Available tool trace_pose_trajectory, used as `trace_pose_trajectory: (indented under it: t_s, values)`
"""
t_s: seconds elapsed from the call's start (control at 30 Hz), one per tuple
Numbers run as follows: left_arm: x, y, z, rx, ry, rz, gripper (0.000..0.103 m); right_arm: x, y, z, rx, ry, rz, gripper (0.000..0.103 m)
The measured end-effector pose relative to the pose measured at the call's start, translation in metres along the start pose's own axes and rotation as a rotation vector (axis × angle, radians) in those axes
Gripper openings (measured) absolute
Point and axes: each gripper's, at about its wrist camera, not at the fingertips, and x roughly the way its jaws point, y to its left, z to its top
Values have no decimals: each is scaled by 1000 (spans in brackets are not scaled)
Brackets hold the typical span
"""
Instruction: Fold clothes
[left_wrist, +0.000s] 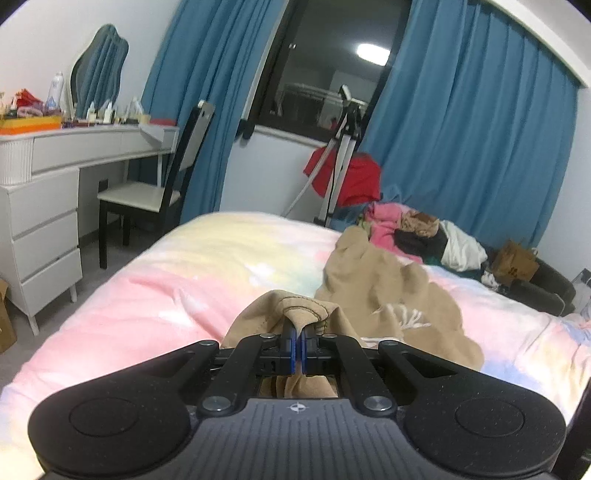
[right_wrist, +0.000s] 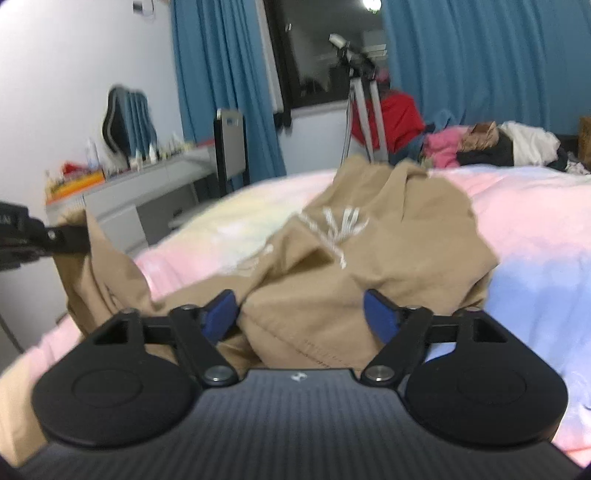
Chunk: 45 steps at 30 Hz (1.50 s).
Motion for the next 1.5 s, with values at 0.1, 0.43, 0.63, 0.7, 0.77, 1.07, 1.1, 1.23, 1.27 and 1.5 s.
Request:
trace_pose_trajectory:
  t_s: [0.1, 0.43, 0.63, 0.7, 0.77, 1.07, 1.1, 1.23, 1.27, 1.5]
  values:
    - [7, 2, -5, 8, 4, 1, 3, 12, -1, -6, -22, 52, -34, 74]
    - [-9, 7, 7, -36, -84, -16, 2, -46, -29, 27, 60, -58, -171, 9]
    - [-45, 16, 17, -130, -188, -167, 2, -108, -56, 53, 134, -166, -238, 8]
    - [-57, 19, 20, -154, -219, -236, 2, -133, -66, 61, 159, -202, -255, 8]
    - [-61, 18, 22, -154, -218, -267, 2, -150, -78, 66, 162, -203, -278, 8]
    - [-9, 3, 7, -47, 90, -97, 4, -110, -135, 48, 386, 44, -187, 9]
    - [1, 2, 3, -22, 138, -65, 4, -100, -136, 44, 385, 77, -187, 10]
    - [21, -5, -8, 78, 227, 17, 10, -67, -127, 30, 375, 171, -203, 10]
    - [19, -6, -8, 90, 220, 16, 11, -63, -126, 29, 385, 176, -202, 10]
    - [-12, -22, -3, 147, 76, -52, 21, -76, -118, 35, 348, 83, -202, 12]
